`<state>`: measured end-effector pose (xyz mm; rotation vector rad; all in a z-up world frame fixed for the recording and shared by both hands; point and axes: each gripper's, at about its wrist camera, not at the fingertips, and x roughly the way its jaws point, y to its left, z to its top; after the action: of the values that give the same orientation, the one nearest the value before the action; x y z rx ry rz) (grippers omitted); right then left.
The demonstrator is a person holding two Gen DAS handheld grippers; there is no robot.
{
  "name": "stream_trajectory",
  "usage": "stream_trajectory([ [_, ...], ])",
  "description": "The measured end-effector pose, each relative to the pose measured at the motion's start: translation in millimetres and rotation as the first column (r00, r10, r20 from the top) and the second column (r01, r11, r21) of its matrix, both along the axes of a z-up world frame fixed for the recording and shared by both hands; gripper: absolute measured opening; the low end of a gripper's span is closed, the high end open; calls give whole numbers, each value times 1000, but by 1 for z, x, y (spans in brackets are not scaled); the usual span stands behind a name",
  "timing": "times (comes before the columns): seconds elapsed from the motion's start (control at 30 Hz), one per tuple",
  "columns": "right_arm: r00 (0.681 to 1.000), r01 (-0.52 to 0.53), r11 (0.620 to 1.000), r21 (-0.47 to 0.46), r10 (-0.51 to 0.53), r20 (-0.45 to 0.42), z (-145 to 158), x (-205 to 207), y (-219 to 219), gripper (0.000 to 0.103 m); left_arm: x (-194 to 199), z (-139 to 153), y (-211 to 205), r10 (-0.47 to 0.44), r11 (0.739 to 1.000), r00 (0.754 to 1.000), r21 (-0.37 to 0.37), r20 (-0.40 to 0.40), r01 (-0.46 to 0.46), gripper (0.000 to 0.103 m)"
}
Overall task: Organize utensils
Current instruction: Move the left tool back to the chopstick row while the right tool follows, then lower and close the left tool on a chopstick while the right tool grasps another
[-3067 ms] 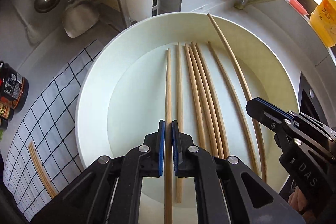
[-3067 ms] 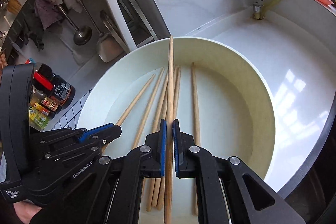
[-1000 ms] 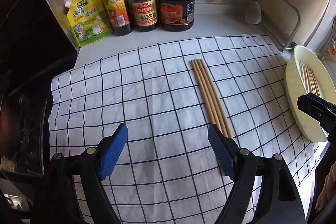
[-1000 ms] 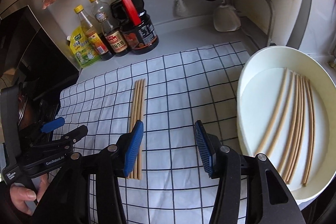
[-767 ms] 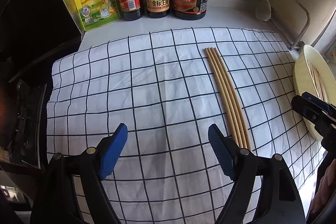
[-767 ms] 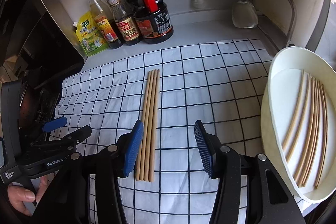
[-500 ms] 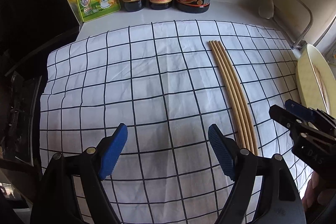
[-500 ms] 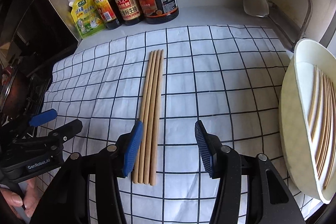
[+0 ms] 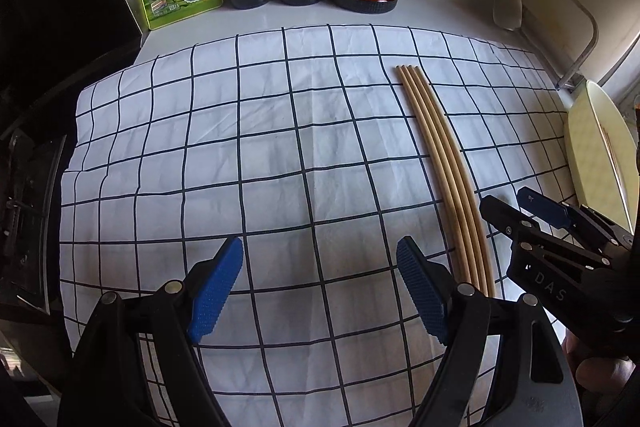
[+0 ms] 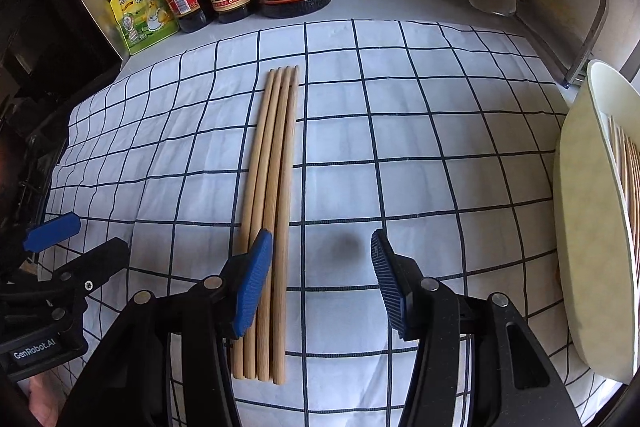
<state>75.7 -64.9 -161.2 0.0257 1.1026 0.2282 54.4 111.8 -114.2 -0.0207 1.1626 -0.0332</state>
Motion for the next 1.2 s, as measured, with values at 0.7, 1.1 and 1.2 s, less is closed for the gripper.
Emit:
stream_trajectory([
  [0.7,999,-38,997,-66,37,-12,-6,-3,2,49,10,-6,-7,3,1000,1000,-3,-10,-3,78],
  [1.1,999,-39,994,-101,41,20,-7,-2,-11,49,17,-14,-20,-21,1000,1000,-12,-15,21,78],
  [1.2,999,-23,994,-103,26,25,-6,-2,-23,49,19,-15,-24,-26,999,1000,-31,-6,26,78],
])
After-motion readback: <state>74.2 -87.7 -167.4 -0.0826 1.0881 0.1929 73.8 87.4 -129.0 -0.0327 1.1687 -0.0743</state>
